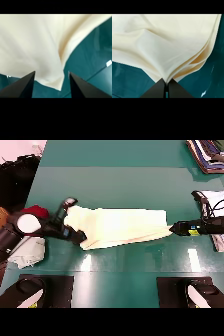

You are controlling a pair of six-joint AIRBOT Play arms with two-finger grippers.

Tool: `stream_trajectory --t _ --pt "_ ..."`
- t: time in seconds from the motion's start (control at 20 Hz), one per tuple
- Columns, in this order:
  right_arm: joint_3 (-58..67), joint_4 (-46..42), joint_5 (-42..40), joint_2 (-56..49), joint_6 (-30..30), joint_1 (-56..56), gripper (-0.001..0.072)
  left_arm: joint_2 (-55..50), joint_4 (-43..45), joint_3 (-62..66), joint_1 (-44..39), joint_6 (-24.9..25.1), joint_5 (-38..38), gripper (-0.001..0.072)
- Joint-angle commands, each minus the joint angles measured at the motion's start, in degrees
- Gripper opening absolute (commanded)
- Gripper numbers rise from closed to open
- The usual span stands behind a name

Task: Fold the shirts.

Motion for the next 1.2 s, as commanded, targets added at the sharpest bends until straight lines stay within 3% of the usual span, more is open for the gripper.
stream_trajectory --t 0.0,0.25,0.65,1.05,1.1,1.15 --pt "-0.3 0.1 -0.3 0.0 0.1 0.0 0.0017 -0.1 4.9 7.4 10.0 -0.9 2.4 0.0499" --pt "-0.3 0.9 -2.4 0.0 0.1 0.0 0.0017 -6.2 4.9 8.2 23.3 -0.4 5.0 0.0499" --pt "-0.3 1.0 -2.8 0.0 0.2 0.0 0.0017 -26.6 0.5 8.2 23.9 2.3 4.8 0.0499" --pt "-0.3 1.1 -2.8 0.0 0.3 0.0 0.0017 -31.5 -5.3 8.2 23.9 4.6 6.8 0.0496" --pt "-0.3 1.0 -2.8 0.0 0.6 0.0 0.0017 -31.4 -5.6 8.2 23.9 4.5 6.7 0.0389" --pt "-0.2 1.0 -2.9 0.0 0.6 0.0 0.0017 -31.4 -5.6 8.7 23.9 4.6 6.7 0.0102"
